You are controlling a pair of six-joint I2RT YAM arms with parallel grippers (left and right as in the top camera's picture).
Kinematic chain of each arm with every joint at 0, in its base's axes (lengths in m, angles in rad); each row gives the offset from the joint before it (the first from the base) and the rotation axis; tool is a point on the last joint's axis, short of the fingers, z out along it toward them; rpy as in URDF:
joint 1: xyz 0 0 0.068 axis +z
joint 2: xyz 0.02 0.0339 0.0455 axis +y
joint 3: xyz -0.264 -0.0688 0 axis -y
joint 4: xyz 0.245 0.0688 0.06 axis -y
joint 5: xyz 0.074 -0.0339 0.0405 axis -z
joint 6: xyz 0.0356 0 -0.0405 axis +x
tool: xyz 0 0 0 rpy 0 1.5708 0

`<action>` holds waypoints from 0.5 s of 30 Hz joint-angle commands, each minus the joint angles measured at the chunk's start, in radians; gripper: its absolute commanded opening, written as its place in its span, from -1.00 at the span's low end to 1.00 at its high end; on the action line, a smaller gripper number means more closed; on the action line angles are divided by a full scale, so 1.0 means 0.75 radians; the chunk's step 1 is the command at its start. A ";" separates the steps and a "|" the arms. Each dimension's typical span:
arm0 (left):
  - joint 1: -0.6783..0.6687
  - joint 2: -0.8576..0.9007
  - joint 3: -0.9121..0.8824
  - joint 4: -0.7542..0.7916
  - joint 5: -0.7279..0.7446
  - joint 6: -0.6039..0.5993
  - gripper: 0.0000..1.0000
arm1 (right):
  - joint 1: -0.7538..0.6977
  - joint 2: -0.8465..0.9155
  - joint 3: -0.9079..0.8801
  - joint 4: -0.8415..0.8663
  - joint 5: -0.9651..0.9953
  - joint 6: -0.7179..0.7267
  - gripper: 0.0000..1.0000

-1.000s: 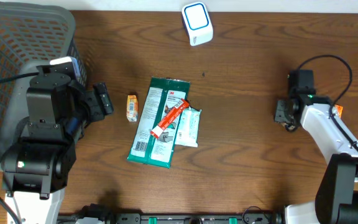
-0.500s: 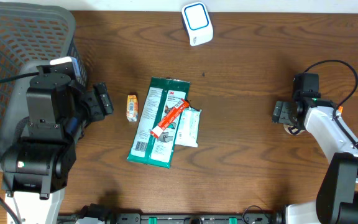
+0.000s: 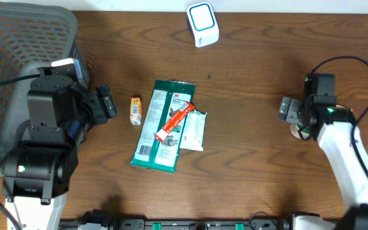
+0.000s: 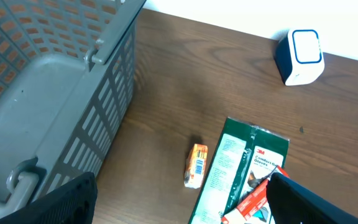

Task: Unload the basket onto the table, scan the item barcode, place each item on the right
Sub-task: 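Carry the jar to the table's right side and release it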

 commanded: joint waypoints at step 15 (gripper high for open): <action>0.008 -0.001 0.012 0.001 -0.008 -0.008 0.74 | 0.092 0.281 0.026 0.083 -0.279 -0.287 -0.85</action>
